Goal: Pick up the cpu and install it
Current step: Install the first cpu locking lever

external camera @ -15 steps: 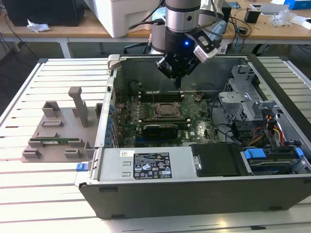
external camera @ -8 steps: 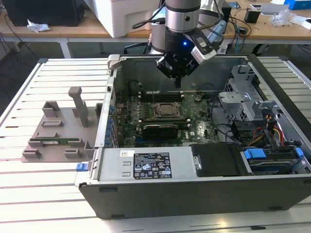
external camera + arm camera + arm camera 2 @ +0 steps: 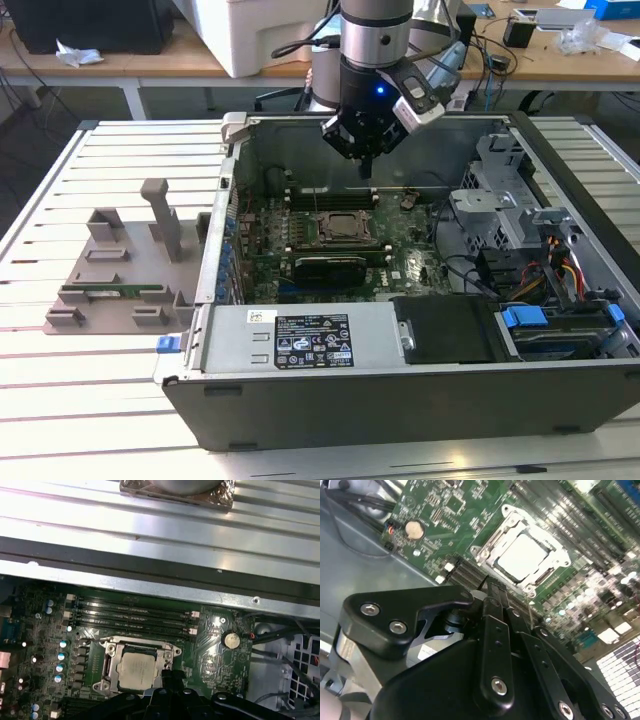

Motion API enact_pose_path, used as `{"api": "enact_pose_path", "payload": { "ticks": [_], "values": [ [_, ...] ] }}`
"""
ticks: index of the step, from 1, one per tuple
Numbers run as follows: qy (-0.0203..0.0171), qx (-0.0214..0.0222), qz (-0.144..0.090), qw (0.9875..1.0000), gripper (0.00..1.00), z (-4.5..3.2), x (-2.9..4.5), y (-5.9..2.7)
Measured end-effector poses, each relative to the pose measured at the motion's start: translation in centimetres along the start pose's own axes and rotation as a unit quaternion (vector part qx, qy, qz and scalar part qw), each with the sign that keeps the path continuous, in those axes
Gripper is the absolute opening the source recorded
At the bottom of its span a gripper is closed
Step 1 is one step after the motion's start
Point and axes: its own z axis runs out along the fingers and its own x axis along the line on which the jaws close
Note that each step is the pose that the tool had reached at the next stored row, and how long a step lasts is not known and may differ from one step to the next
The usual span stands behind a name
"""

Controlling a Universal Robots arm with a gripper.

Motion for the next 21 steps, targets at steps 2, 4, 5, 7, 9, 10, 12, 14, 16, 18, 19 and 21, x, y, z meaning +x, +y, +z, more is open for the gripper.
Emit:
{"api": "enact_pose_path", "payload": {
  "ticks": [2,4,5,7,9,10,12,14,16,18,19,21],
  "values": [
    [-0.0024,-0.0186,0.002,0.9998,0.11,0.0,0.0,0.0],
    [-0.0024,-0.0187,0.002,0.9998,0.11,0.0,0.0,0.0],
    [-0.0024,-0.0187,0.002,0.9998,0.11,0.0,0.05,0.01],
    [-0.0024,-0.0187,0.002,0.9998,0.11,-0.02,0.4,0.05],
    [-0.0024,-0.0187,0.002,0.9998,0.11,-0.05,0.94,0.12],
    [-0.0024,-0.0187,0.002,0.9998,0.11,-0.07,1.35,0.17],
    [-0.0025,-0.0187,0.002,0.9998,0.11,-0.11,1.93,0.24],
    [-0.0025,-0.0187,0.002,0.9998,0.11,-0.12,2.23,0.28],
    [-0.0025,-0.0187,0.002,0.9998,0.11,-0.14,2.61,0.32],
    [-0.0024,-0.0187,0.002,0.9998,0.11,-0.16,3.0,0.37],
    [-0.0025,-0.0187,0.002,0.9998,0.11,-0.17,3.17,0.4],
    [-0.0024,-0.0187,0.002,0.9998,0.11,-0.2,3.53,0.44]
  ]
}}
